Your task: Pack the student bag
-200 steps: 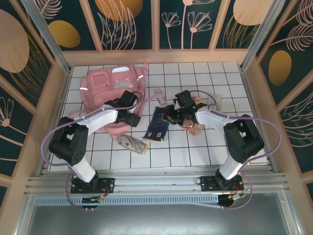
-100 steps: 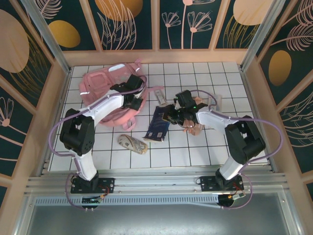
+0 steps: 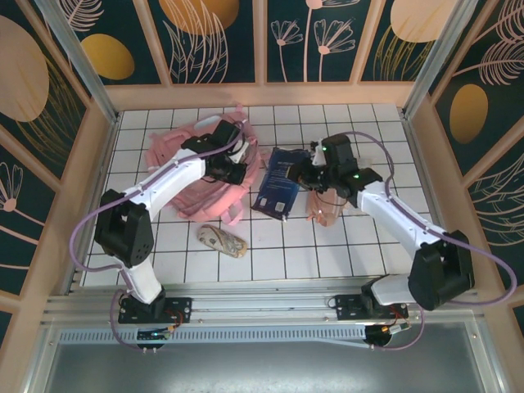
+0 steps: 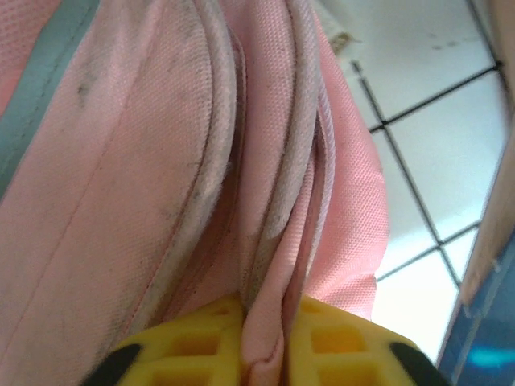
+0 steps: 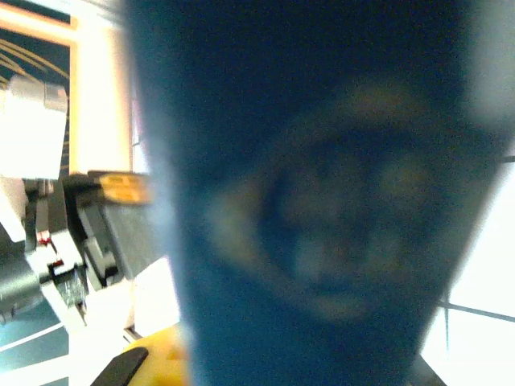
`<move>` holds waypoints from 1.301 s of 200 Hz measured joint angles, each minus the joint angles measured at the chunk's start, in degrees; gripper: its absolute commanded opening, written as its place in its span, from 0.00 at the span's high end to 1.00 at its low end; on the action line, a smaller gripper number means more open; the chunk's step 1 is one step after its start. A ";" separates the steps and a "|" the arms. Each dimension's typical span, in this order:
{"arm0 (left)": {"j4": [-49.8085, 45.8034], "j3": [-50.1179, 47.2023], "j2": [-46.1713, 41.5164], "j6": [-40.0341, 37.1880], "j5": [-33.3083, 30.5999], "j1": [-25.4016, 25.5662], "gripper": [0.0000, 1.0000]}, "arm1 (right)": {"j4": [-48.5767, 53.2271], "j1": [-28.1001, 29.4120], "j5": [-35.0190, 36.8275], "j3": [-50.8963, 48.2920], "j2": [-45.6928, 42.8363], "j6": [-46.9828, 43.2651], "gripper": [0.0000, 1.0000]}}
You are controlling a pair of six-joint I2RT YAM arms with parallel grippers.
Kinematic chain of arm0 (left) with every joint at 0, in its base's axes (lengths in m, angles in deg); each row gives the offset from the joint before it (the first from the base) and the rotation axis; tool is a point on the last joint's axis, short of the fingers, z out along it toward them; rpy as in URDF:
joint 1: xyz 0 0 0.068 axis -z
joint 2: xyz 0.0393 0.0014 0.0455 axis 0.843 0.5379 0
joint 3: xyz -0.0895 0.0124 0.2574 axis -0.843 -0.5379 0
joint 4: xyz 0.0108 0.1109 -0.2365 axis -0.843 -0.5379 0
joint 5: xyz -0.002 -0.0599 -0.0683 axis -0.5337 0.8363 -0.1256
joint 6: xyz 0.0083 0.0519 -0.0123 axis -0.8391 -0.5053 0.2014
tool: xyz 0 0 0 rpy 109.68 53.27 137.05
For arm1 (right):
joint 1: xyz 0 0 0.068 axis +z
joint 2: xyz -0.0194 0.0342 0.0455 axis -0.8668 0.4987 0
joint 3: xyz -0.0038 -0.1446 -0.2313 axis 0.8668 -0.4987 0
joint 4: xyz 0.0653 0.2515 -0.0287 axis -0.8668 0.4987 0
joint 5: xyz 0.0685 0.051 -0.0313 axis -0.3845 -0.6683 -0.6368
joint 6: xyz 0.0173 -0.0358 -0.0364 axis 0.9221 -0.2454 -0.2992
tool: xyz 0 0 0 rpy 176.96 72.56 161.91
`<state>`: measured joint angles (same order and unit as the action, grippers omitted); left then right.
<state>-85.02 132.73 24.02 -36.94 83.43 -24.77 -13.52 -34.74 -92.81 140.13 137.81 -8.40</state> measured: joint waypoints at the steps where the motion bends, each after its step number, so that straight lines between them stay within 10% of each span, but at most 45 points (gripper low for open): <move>1: 0.02 -0.07 -0.07 0.07 0.00 0.11 0.71 | 0.07 -0.11 0.04 -0.02 -0.11 0.00 1.00; 28: 0.61 -1.22 -2.21 1.25 1.18 2.40 0.51 | 2.32 -3.04 0.74 -1.64 -3.15 -0.20 1.00; 65: 3.10 0.09 1.05 1.60 1.90 1.81 0.76 | 4.28 -3.34 0.68 -1.95 -3.41 -0.33 1.00; 86: 3.67 0.70 3.50 1.18 1.97 1.73 0.38 | 4.48 -3.34 0.70 -1.95 -3.45 -0.33 1.00; 106: 3.65 0.28 3.76 0.37 1.92 1.95 0.24 | 5.53 -3.41 0.72 -1.95 -3.89 -0.37 1.00; 260: 5.22 -5.44 6.88 -1.79 -2.56 8.61 0.40 | 7.41 -6.25 0.66 -5.90 -7.17 -0.37 1.00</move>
<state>-79.79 127.29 30.91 -38.73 80.88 -16.16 -6.11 -40.99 -92.16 134.23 130.64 -8.77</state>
